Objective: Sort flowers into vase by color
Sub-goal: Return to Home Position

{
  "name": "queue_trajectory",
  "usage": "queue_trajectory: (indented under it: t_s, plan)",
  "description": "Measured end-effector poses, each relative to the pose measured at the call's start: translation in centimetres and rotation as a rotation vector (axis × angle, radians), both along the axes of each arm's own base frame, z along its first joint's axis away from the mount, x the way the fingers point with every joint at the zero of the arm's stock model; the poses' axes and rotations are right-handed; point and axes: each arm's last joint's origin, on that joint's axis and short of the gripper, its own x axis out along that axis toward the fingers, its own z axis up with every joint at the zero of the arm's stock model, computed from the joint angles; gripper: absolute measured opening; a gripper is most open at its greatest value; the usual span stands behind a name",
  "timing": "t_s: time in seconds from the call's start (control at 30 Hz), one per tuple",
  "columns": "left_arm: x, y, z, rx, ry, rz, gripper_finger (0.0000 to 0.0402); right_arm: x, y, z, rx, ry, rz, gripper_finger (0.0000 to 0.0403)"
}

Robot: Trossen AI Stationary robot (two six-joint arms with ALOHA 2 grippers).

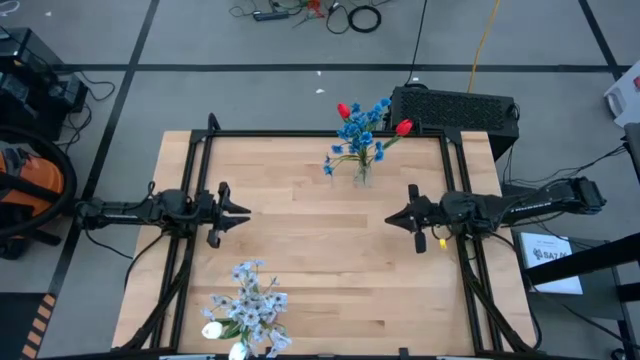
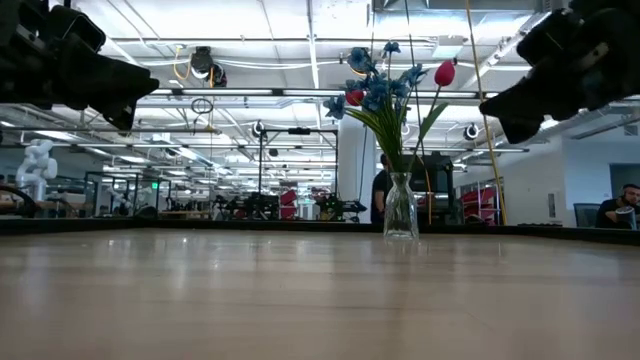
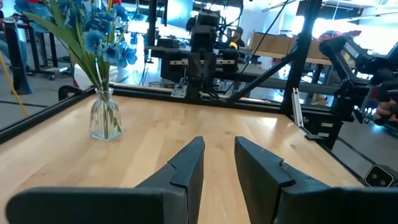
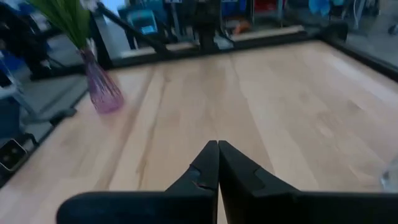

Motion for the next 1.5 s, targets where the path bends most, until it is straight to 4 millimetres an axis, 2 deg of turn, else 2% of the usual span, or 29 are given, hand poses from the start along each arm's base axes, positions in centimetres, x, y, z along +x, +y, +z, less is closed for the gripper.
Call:
queue_trajectory:
  t_s: [0.13,0.3,0.67,0.87,1.5]
  plan:
    - [0.0,0.0,0.0,-0.002,0.000,-0.001,0.0098,-1.3,-0.2,-1.4,0.003,-0.053,-0.006,0.0000]
    - [0.0,0.0,0.0,-0.002,-0.001,-0.001,0.0098,-2.5,-0.5,-2.1,0.006,-0.132,-0.025,0.0000]
    - [0.0,0.0,0.0,0.001,-0.001,-0.001,0.0098,-4.0,-0.7,-2.2,-0.015,-0.128,0.003,0.0000]
    - [0.0,0.0,0.0,0.001,-0.001,-0.001,0.0098,-4.3,-0.7,-1.7,-0.018,-0.187,0.002,0.0000]
    - [0.0,0.0,0.0,0.000,-0.002,0.000,0.0098,-4.3,-0.7,-1.8,-0.001,-0.177,-0.005,0.0000]
